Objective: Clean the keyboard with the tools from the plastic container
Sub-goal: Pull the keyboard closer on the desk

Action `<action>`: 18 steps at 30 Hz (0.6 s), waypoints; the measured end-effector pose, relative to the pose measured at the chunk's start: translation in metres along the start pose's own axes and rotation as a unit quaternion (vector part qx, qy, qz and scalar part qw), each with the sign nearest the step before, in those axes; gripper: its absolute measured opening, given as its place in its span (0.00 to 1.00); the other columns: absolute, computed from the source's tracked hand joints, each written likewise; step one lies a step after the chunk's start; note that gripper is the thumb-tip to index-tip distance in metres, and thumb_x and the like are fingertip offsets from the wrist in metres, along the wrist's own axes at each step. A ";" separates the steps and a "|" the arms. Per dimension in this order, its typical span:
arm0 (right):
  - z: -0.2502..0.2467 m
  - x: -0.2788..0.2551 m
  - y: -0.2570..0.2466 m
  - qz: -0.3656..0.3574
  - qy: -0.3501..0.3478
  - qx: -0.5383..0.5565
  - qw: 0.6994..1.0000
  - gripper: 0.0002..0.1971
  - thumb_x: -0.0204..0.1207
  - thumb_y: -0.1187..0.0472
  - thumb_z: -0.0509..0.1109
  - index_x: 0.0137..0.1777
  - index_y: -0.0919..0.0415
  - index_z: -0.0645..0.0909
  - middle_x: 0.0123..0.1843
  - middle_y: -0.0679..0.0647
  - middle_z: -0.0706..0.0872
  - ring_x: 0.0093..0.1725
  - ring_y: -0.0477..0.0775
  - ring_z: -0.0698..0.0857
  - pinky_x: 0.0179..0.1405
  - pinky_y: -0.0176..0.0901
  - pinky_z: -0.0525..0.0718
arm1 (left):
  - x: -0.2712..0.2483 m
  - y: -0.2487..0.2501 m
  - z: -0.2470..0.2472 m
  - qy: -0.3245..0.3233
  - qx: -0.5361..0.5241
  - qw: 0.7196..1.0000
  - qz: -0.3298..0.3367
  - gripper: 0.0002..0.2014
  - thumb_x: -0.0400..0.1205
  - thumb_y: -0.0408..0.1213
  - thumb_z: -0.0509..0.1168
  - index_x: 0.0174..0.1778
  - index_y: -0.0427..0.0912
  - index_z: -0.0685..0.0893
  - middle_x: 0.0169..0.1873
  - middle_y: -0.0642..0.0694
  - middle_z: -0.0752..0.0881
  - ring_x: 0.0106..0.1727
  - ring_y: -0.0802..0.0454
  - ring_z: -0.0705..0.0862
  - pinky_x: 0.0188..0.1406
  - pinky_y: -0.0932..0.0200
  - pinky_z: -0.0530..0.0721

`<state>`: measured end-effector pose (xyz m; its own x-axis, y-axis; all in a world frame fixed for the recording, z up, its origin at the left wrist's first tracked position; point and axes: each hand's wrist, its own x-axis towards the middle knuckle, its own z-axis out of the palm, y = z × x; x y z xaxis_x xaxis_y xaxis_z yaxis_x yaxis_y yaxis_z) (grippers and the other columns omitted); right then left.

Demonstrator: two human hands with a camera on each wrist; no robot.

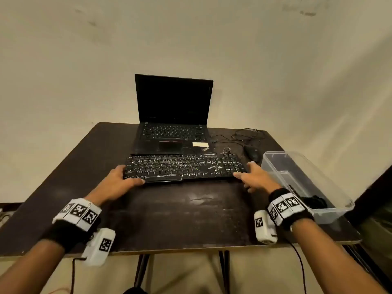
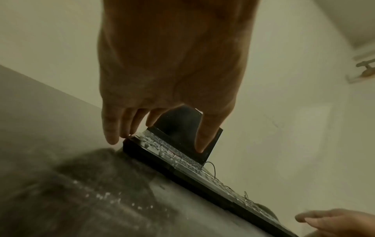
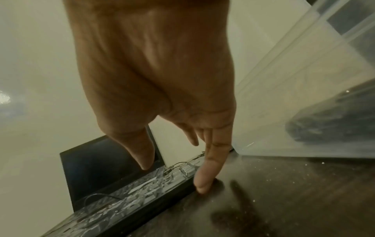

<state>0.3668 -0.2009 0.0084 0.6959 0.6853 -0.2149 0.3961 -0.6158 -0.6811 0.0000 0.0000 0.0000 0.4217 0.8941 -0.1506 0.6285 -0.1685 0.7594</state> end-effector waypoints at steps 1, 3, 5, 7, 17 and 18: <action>0.001 0.003 -0.004 0.014 -0.015 0.010 1.000 0.38 0.85 0.48 0.75 0.87 0.61 0.61 0.63 0.57 0.86 0.50 0.56 0.92 0.41 0.50 0.93 | 0.006 0.000 0.000 -0.003 -0.004 1.000 0.000 0.42 0.78 0.47 0.81 0.84 0.36 0.69 0.77 0.37 0.78 0.71 0.41 0.80 0.69 0.49 0.76; 0.001 0.010 -0.005 0.031 -0.029 0.037 0.998 0.41 0.86 0.48 0.75 0.89 0.63 0.57 0.74 0.58 0.82 0.45 0.55 0.93 0.34 0.45 0.90 | 0.014 0.000 0.001 -0.015 0.003 1.000 -0.019 0.42 0.79 0.46 0.80 0.85 0.37 0.67 0.77 0.37 0.78 0.69 0.41 0.81 0.71 0.47 0.78; 0.003 0.010 -0.005 0.027 -0.027 0.043 0.998 0.43 0.86 0.48 0.75 0.91 0.64 0.55 0.76 0.57 0.80 0.41 0.53 0.93 0.31 0.43 0.87 | 0.013 0.000 0.002 -0.032 0.007 0.999 -0.030 0.46 0.78 0.50 0.81 0.86 0.38 0.64 0.77 0.37 0.77 0.67 0.42 0.80 0.69 0.47 0.78; 0.004 -0.003 -0.004 0.020 -0.014 0.030 0.999 0.43 0.86 0.47 0.74 0.91 0.64 0.56 0.71 0.54 0.80 0.40 0.53 0.93 0.32 0.43 0.88 | 0.005 -0.002 0.003 -0.029 0.035 0.999 -0.025 0.59 0.66 0.62 0.80 0.88 0.41 0.61 0.79 0.37 0.75 0.72 0.40 0.79 0.73 0.46 0.77; 0.038 -0.149 0.044 -0.029 0.077 -0.077 0.994 0.40 0.81 0.39 0.75 0.89 0.49 0.64 0.73 0.59 0.88 0.71 0.66 0.86 0.69 0.54 0.83 | -0.097 -0.051 -0.005 0.001 0.060 0.998 0.022 0.53 0.73 0.55 0.83 0.90 0.46 0.63 0.84 0.38 0.69 0.83 0.41 0.71 0.83 0.43 0.70; 0.042 -0.168 0.046 -0.040 0.084 -0.069 0.993 0.40 0.81 0.41 0.76 0.89 0.49 0.65 0.74 0.59 0.87 0.73 0.67 0.85 0.68 0.53 0.82 | -0.110 -0.058 -0.005 0.006 0.057 0.998 0.028 0.54 0.71 0.59 0.83 0.90 0.47 0.64 0.84 0.39 0.69 0.82 0.41 0.71 0.83 0.43 0.70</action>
<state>0.2433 -0.3282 -0.0166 0.7447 0.6664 -0.0356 0.5245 -0.6175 -0.5862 -0.0859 -0.0864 -0.0241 0.4506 0.8868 -0.1028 0.6749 -0.2630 0.6895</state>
